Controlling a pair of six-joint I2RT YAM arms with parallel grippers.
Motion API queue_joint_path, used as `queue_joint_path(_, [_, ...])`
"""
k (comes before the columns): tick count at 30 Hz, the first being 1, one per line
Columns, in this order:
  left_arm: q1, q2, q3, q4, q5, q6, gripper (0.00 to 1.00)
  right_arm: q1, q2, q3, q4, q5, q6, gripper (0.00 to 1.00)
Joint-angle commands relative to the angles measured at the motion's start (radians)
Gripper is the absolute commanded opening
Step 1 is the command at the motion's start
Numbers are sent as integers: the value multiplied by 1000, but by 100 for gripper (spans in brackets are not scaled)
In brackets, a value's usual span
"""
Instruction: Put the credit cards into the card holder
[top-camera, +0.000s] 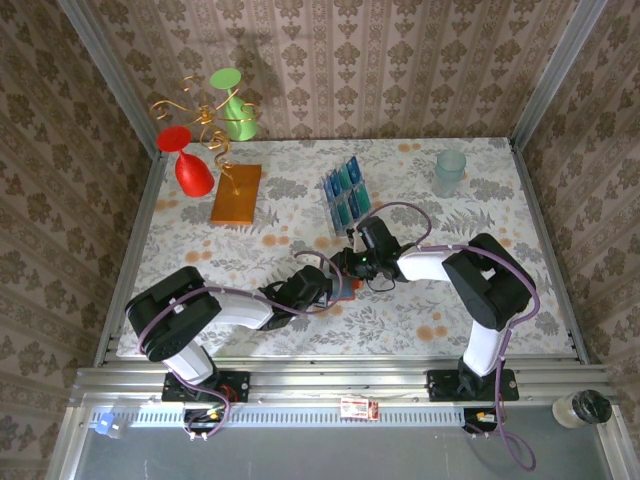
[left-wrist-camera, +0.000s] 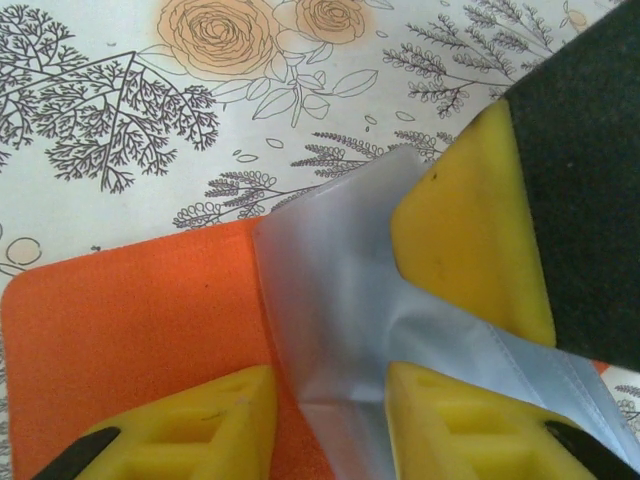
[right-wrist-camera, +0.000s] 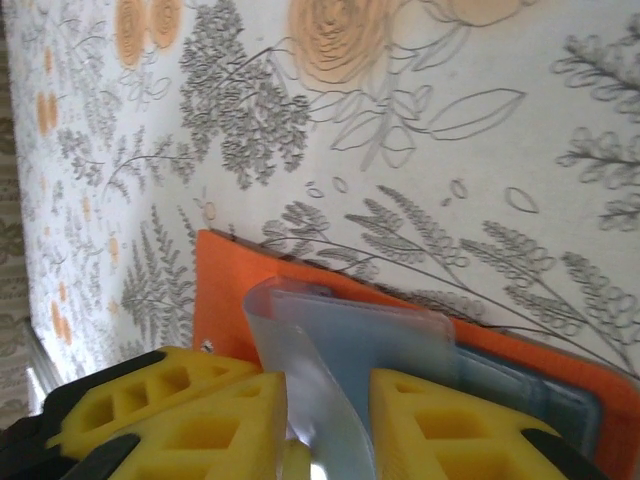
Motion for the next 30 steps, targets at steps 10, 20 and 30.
queue_joint_path(10, [39, -203, -50, -156, -28, 31, 100, 37, -72, -2, 33, -71, 67, 46])
queue_joint_path(20, [124, -470, -129, -234, -58, 10, 100, 96, -45, 54, 6, -33, 87, 54])
queue_joint_path(30, [252, -665, -168, -368, -30, -14, 100, 179, 58, 168, -19, 12, 114, 62])
